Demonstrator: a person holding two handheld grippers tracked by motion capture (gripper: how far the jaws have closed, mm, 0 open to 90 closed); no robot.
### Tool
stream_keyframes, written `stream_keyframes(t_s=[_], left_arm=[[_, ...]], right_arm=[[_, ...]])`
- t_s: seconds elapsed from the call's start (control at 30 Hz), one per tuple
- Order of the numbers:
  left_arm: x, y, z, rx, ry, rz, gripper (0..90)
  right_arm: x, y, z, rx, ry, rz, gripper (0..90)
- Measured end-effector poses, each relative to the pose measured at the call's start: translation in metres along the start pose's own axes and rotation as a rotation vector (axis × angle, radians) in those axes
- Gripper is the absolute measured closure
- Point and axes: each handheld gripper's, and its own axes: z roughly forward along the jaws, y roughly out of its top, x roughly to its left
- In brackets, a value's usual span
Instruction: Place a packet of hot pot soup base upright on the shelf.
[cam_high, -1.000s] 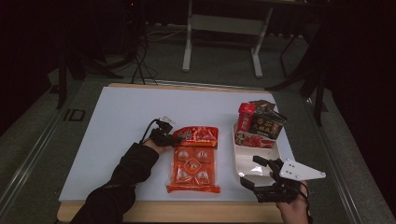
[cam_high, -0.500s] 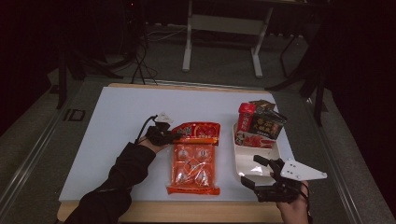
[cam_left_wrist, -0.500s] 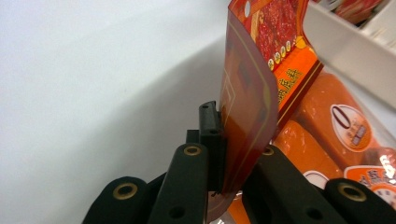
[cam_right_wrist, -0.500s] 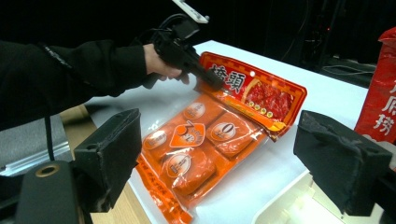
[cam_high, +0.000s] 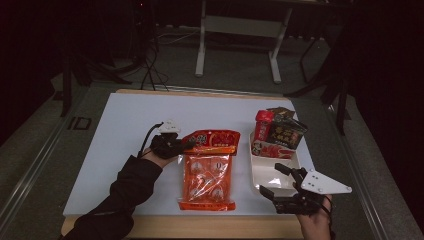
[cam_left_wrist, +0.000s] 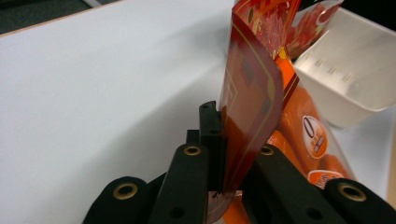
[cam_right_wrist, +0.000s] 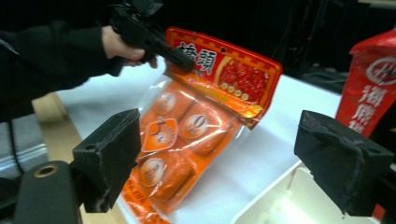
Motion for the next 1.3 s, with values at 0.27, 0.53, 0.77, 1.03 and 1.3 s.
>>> stream_keyframes(t_s=[0.27,0.53,0.77,1.03,1.3], left_arm=[[-0.009,0.002,-0.010,-0.031,-0.017,0.009,89.7],[-0.017,0.004,-0.018,-0.059,-0.041,0.021,89.8],[-0.026,0.007,-0.026,-0.072,-0.061,0.045,89.9],[-0.039,0.011,-0.035,-0.089,-0.101,0.086,89.9],[-0.045,0.012,-0.039,-0.116,-0.137,0.087,90.0]], right_arm=[[-0.001,0.000,0.002,0.005,-0.005,0.033,13.5],[0.005,0.002,0.001,-0.016,-0.013,0.029,10.5],[0.004,0.008,0.009,0.018,-0.026,0.044,11.6],[-0.009,0.022,0.017,0.005,-0.019,0.048,12.9],[-0.019,0.031,0.039,0.009,0.011,0.074,13.8]])
